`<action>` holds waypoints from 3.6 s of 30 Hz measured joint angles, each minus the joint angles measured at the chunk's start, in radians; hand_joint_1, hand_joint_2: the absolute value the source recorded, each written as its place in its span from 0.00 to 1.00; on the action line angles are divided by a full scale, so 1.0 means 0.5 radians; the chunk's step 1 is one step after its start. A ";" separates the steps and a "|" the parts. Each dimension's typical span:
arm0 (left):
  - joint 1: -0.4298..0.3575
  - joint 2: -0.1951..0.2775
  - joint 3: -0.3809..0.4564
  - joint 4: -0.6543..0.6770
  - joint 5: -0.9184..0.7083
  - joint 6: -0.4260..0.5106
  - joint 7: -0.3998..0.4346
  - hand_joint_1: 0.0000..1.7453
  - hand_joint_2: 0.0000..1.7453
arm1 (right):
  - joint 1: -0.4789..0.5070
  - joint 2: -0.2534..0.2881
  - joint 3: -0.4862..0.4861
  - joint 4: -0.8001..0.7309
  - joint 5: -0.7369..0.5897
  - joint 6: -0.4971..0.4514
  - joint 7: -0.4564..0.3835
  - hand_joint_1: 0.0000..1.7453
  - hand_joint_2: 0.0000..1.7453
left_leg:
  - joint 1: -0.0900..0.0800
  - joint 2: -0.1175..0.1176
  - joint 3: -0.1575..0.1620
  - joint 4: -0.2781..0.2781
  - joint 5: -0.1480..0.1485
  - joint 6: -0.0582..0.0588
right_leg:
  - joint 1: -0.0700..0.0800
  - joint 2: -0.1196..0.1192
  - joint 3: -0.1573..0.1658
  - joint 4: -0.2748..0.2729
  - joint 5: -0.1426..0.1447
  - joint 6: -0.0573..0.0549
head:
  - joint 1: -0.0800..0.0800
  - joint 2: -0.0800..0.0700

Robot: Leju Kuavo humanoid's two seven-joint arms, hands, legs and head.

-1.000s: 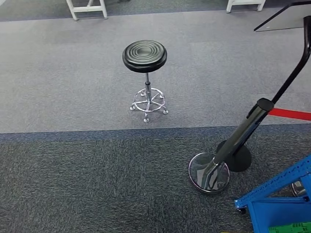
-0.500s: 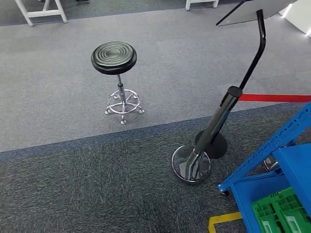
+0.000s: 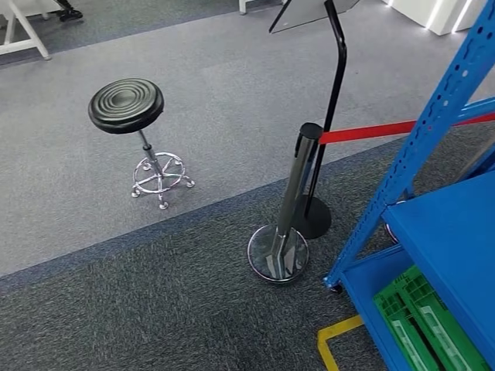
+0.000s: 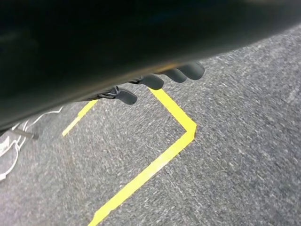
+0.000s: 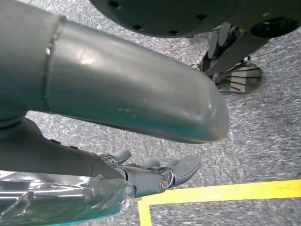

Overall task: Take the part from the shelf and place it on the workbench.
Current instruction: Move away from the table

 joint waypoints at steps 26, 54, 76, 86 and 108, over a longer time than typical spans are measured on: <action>-0.009 0.016 -0.031 -0.031 0.009 -0.030 0.002 0.00 0.00 | -0.023 -0.048 0.002 0.082 -0.006 -0.007 -0.004 0.00 0.00 | -0.012 0.133 0.226 -0.480 0.199 0.014 | 0.002 -0.118 0.006 0.004 -0.016 0.017 | 0.012 0.000; -0.002 0.069 -0.023 -0.034 0.082 -0.085 -0.001 0.00 0.00 | -0.100 -0.054 0.056 0.082 0.072 -0.011 0.042 0.00 0.00 | -0.011 0.202 0.211 -0.541 0.290 0.041 | 0.007 -0.152 -0.002 0.016 -0.026 0.050 | 0.010 0.000; 0.020 0.035 0.086 -0.058 0.260 -0.190 -0.155 0.00 0.00 | -0.096 -0.052 0.067 0.072 0.100 -0.003 0.095 0.00 0.00 | -0.001 0.037 0.223 -0.573 0.291 0.123 | 0.010 -0.036 -0.319 0.532 -0.230 0.098 | 0.014 0.000; -0.004 0.034 0.175 -0.060 0.339 -0.331 -0.247 0.00 0.00 | -0.086 -0.053 0.067 0.061 0.102 0.000 0.109 0.00 0.00 | -0.020 0.180 0.240 -0.522 0.231 0.047 | 0.012 -0.142 -0.026 0.027 -0.009 0.029 | 0.001 0.000; 0.008 0.029 0.217 -0.061 0.346 -0.363 -0.254 0.00 0.75 | -0.089 -0.052 0.067 0.060 0.118 -0.032 0.198 0.00 0.00 | -0.006 -0.019 0.221 -0.558 0.286 0.125 | 0.009 -0.040 -0.302 0.562 -0.217 0.095 | 0.010 0.000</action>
